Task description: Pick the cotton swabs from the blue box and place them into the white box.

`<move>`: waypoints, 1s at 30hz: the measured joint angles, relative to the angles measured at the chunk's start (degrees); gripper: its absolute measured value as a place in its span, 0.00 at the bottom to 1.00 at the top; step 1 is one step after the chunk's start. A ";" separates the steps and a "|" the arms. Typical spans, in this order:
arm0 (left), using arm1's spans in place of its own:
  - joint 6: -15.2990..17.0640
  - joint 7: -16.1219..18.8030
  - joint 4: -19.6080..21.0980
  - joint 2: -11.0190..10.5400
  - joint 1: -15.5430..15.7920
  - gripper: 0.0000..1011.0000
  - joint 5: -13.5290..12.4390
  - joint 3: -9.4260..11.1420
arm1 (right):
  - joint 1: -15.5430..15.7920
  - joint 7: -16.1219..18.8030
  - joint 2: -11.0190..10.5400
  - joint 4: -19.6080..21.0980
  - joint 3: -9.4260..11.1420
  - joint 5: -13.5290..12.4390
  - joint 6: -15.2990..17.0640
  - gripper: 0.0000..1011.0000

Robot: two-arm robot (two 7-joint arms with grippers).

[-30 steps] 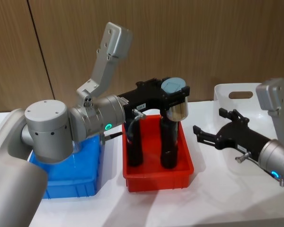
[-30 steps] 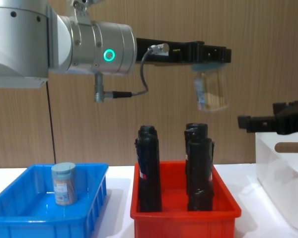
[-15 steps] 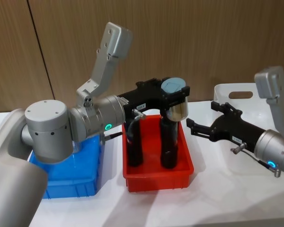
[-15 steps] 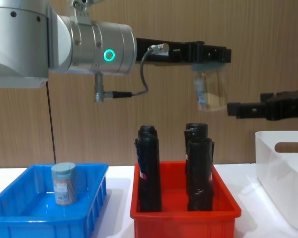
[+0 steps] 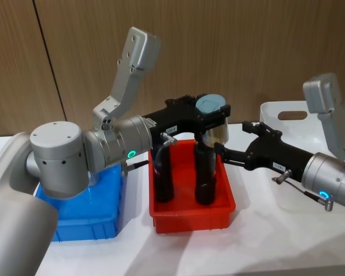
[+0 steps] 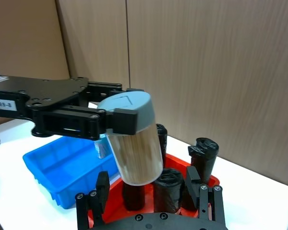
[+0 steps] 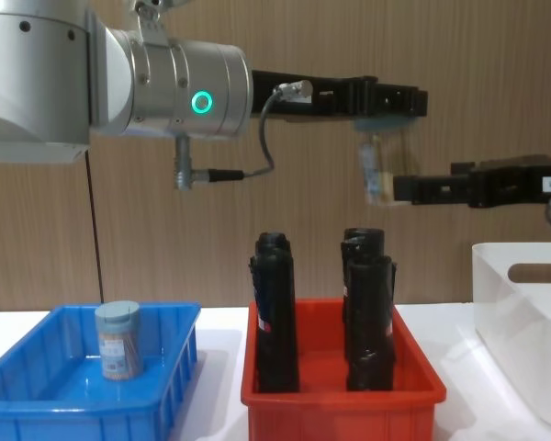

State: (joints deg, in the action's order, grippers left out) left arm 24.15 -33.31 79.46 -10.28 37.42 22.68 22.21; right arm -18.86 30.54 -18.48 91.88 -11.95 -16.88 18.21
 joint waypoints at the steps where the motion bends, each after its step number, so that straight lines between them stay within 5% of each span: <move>1: 0.00 0.00 0.00 0.00 0.00 0.66 0.00 0.00 | -0.05 0.15 0.01 0.00 -0.04 -0.03 0.03 0.99; 30: 0.00 0.00 0.00 0.00 0.00 0.66 0.00 0.00 | -3.00 1.89 1.24 -2.68 -1.85 1.43 -0.97 0.99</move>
State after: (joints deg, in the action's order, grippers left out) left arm 24.15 -33.31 79.46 -10.28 37.42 22.68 22.21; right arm -21.86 32.44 -17.24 89.20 -13.80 -15.45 17.25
